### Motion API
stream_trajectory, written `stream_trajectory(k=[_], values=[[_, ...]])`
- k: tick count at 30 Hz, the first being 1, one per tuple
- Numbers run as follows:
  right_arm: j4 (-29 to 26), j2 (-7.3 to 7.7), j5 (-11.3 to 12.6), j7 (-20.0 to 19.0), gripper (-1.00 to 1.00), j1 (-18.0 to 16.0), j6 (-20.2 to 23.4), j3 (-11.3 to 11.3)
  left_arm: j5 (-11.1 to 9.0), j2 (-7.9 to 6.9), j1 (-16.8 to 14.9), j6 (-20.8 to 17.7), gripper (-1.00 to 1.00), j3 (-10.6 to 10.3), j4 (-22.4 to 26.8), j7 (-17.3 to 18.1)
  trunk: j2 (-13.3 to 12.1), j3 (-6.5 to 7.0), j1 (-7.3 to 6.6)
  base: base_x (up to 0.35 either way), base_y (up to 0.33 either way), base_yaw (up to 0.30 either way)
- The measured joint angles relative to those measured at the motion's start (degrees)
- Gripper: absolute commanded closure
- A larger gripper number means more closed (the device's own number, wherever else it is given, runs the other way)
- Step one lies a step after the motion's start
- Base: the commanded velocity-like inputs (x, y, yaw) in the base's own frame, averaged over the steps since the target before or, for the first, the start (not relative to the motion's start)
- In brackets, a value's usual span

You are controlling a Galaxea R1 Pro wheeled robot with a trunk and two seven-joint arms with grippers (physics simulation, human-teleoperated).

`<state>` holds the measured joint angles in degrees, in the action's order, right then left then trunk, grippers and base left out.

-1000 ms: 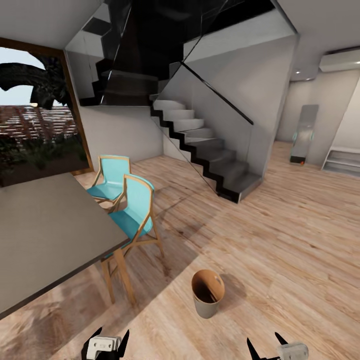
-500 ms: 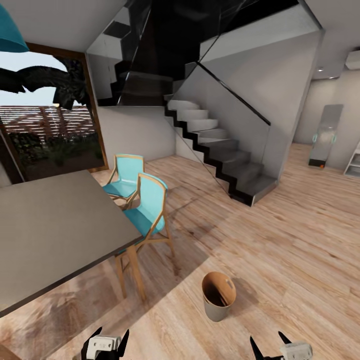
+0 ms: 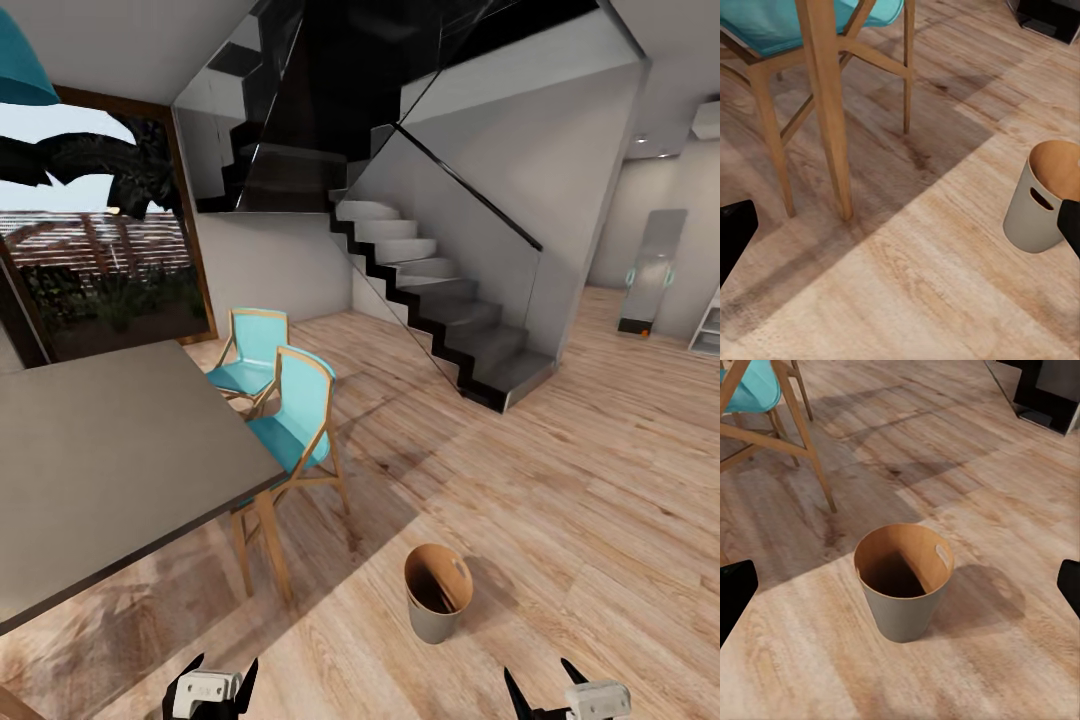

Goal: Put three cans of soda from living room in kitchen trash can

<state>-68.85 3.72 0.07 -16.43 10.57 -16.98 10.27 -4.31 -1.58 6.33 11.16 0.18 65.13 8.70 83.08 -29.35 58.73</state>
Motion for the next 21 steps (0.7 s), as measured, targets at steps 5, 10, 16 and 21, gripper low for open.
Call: stream_trajectory(k=[5,10,16,21], values=[[0.2,-0.08,-0.1,0.0,-1.0,-0.1,0.0,0.0,0.0,0.0,0.0,0.0,-1.0,0.0,-0.1,0.0,0.0,0.0,0.0,0.0,0.0,0.0],[0.5,-0.12,-0.2,0.0,-1.0,-0.1,0.1,-0.1,0.0,0.0,0.0,0.0,-1.0,0.0,-0.1,0.0,0.0,0.0,0.0,0.0,-0.002,0.0],[0.6,-0.22,-0.3,0.0,-1.0,-0.1,0.1,-0.2,0.1,0.04,0.0,0.0,-1.0,0.0,-0.2,0.0,0.0,0.0,0.0,0.0,-0.152,0.0],[0.6,-0.37,-0.5,0.0,-1.0,-0.1,0.2,-0.2,0.2,0.07,0.0,0.0,-1.0,0.0,-0.2,0.0,0.0,0.0,0.0,0.0,-0.249,0.0]])
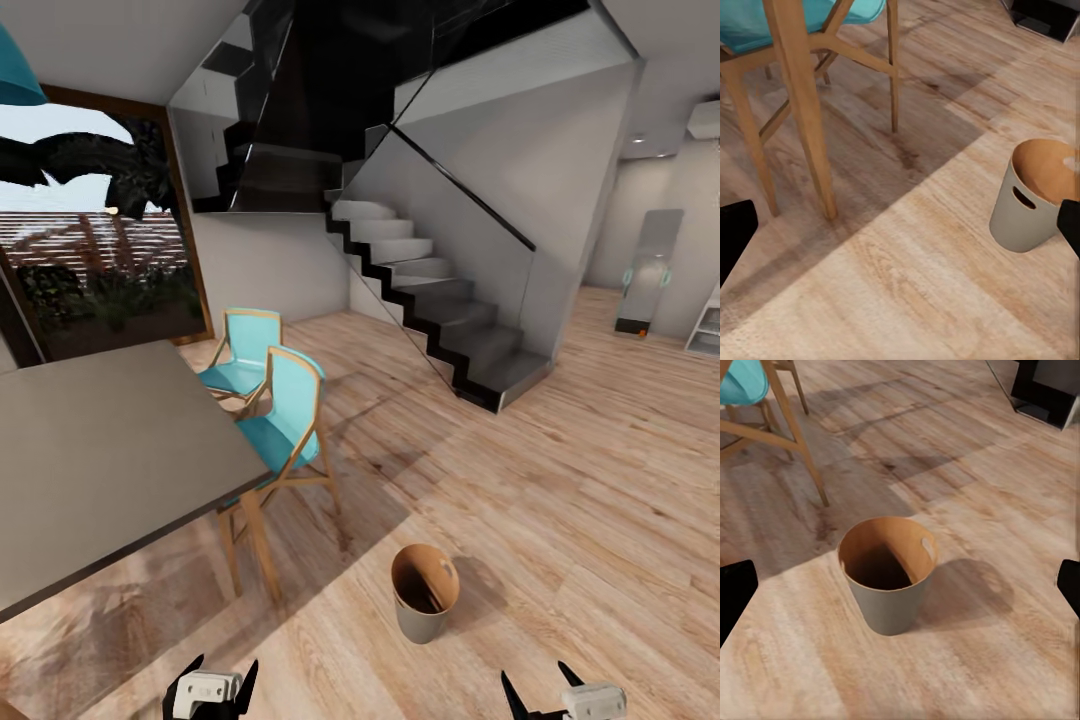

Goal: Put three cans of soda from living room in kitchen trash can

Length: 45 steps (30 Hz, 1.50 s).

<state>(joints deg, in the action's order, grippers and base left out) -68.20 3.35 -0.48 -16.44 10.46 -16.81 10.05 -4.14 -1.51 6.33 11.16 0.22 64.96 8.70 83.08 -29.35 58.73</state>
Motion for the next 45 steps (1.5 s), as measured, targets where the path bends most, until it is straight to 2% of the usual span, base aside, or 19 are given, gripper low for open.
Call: stream_trajectory(k=[22,32,38,45], values=[[0.2,-0.17,-0.1,0.0,-1.0,0.0,0.0,-0.3,-0.1,0.02,0.0,0.0,-1.0,0.0,0.2,0.0,0.0,0.0,0.0,0.0,-0.27,0.0],[0.2,-0.24,-0.1,0.0,-1.0,0.0,0.0,-0.4,-0.2,-0.06,0.0,0.1,-1.0,0.0,0.4,0.0,0.0,0.0,0.0,0.0,-0.058,0.0],[0.2,-0.3,-0.1,0.0,-1.0,0.0,0.0,-0.5,-0.2,-0.07,0.0,1.5,-1.0,0.0,0.3,0.0,0.0,0.0,0.0,0.0,-0.006,0.008],[0.3,-0.33,-0.1,0.0,-1.0,0.0,0.0,-0.6,-0.2,-0.05,0.0,2.2,-1.0,0.0,0.2,0.0,0.0,0.0,0.0,0.0,-0.001,0.146]])
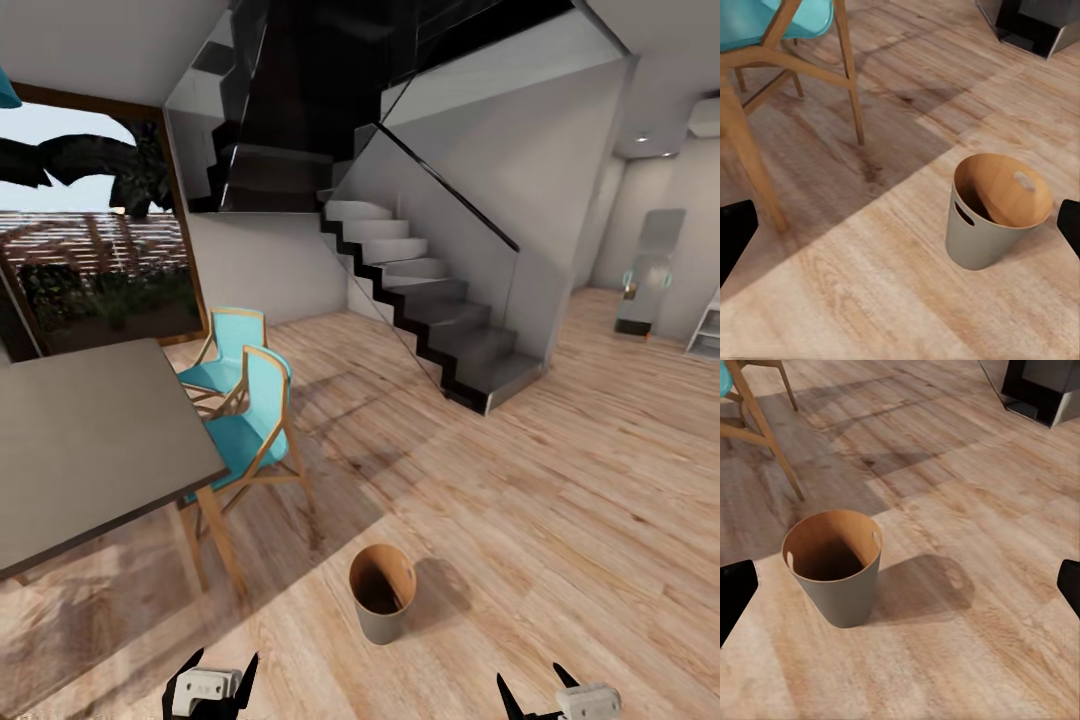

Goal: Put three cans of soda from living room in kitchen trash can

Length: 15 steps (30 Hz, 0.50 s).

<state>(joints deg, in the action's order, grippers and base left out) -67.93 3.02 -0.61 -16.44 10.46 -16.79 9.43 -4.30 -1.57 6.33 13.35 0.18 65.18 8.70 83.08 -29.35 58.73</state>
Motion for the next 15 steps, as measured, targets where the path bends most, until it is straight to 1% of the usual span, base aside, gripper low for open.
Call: stream_trajectory(k=[15], values=[[0.1,-0.02,0.0,0.0,-1.0,0.0,0.0,0.0,0.0,-0.01,0.0,0.2,-1.0,0.0,0.0,0.0,0.0,0.0,0.0,0.0,0.0,0.23]])
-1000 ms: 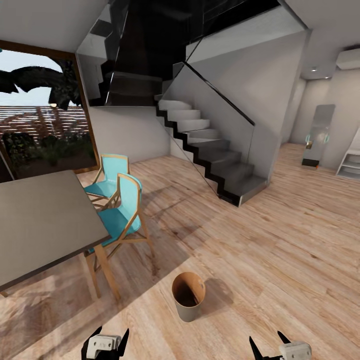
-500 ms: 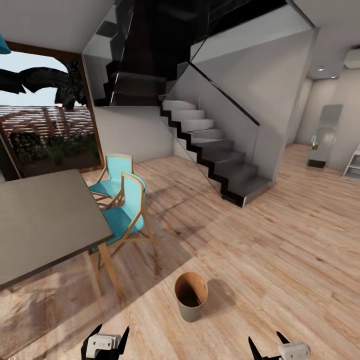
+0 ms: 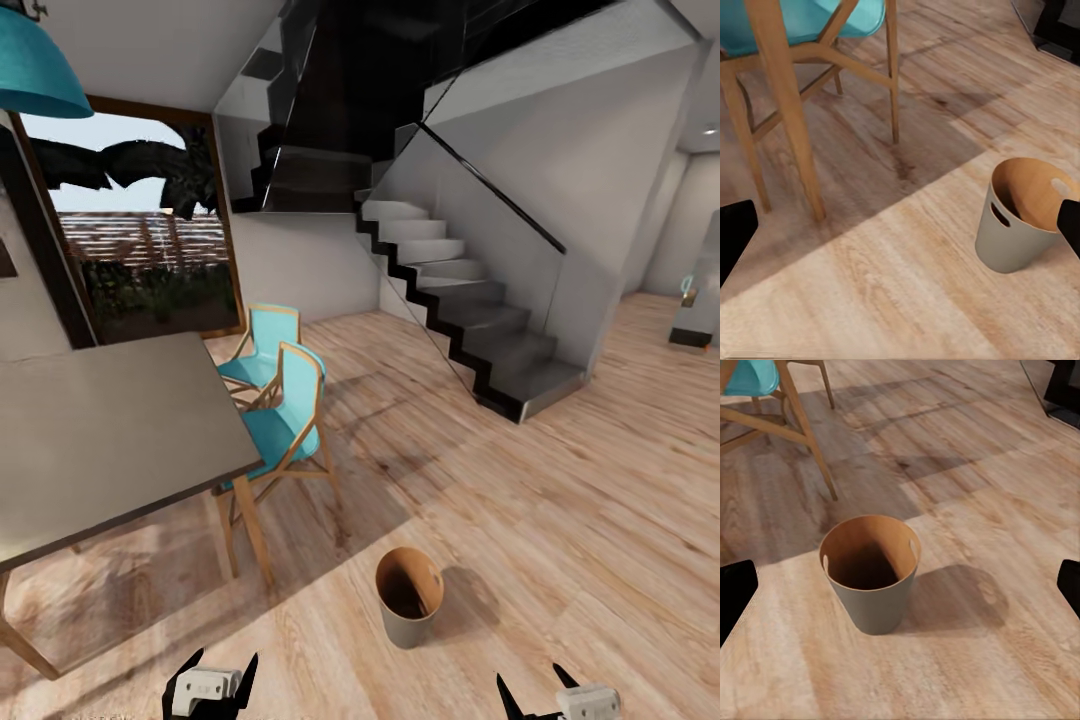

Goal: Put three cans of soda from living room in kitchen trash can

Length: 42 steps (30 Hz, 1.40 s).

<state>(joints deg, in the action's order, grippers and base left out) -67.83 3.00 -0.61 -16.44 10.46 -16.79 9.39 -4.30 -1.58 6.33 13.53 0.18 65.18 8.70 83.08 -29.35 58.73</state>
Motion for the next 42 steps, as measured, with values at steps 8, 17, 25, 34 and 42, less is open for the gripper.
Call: stream_trajectory(k=[8,17,25,34,42], values=[[0.0,-0.01,0.0,0.0,-1.0,0.0,0.0,0.0,0.0,0.02,0.0,0.0,-1.0,0.0,0.0,0.0,0.0,0.0,0.0,0.0,0.0,0.244],[0.1,-0.01,0.0,0.0,-1.0,0.0,0.0,0.0,0.1,0.1,0.0,0.0,-1.0,0.0,0.0,0.0,0.0,0.0,0.0,0.059,-0.06,0.242],[0.1,-0.01,0.0,0.0,-1.0,0.0,0.0,0.0,0.2,0.23,0.0,-0.1,-1.0,0.0,-0.1,0.0,0.0,0.0,0.0,0.223,-0.168,0.13],[0.1,0.01,0.0,0.0,-1.0,0.0,0.0,0.0,0.2,0.26,0.0,-0.1,-1.0,0.0,-0.2,0.0,0.0,0.0,0.0,0.261,-0.19,0.021],[0.1,0.06,0.1,0.1,-1.0,0.0,0.0,0.0,0.2,0.24,0.0,-0.1,-1.0,0.0,-0.2,0.0,0.0,0.0,0.0,0.212,-0.144,0.003]])
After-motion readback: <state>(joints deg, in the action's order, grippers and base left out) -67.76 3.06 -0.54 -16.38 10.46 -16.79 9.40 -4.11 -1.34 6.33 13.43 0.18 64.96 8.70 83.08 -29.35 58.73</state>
